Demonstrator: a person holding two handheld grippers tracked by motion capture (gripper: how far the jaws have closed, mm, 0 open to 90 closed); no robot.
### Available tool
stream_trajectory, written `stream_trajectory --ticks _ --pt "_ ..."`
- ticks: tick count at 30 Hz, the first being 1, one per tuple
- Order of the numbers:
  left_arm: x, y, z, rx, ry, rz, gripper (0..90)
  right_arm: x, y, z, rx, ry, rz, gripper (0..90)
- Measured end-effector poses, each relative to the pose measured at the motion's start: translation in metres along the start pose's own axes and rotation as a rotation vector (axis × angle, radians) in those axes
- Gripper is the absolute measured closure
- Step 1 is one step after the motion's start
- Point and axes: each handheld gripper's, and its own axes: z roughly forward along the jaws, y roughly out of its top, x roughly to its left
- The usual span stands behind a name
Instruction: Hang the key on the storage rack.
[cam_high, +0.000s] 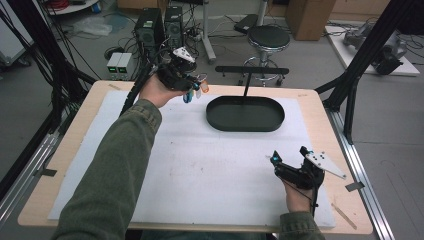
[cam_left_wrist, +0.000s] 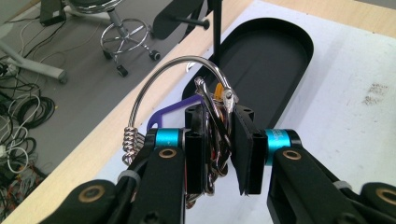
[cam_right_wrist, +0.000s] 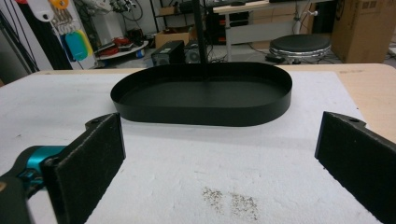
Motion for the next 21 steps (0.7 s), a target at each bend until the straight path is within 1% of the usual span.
stream_trajectory --ticks 2,4,5,7,9,11,17,20,21 --pt "-0.002 0.004 0.004 -0.012 -0.018 0.001 75.9 0.000 0.000 0.000 0.002 0.000 -0.001 0.5" --pt "-0.004 0.006 0.007 -0.018 -0.045 -0.005 75.8 0.000 0.000 0.000 0.000 0.000 -0.004 0.5" --pt "-0.005 0.007 0.010 -0.009 -0.049 0.002 75.8 0.000 0.000 0.000 0.002 0.001 0.002 0.5" --pt "-0.007 0.009 0.014 0.002 -0.056 0.009 75.9 0.000 0.000 0.000 0.001 -0.001 -0.003 0.5" --pt "-0.008 0.012 0.018 -0.005 -0.068 0.006 75.8 0.001 0.000 0.000 0.001 -0.001 -0.003 0.5" --pt "-0.009 0.016 0.022 0.002 -0.077 0.008 75.8 0.000 0.000 0.000 -0.001 -0.002 -0.010 0.5" --pt "-0.015 0.025 0.036 0.012 -0.115 0.012 75.8 -0.001 0.000 0.000 -0.003 -0.005 -0.013 0.5" --pt "-0.015 0.027 0.043 0.014 -0.122 0.008 75.8 -0.001 -0.001 -0.001 0.000 -0.004 0.000 0.5" --pt "-0.015 0.028 0.045 0.011 -0.122 0.004 75.8 -0.002 -0.001 -0.001 -0.002 -0.004 -0.002 0.5"
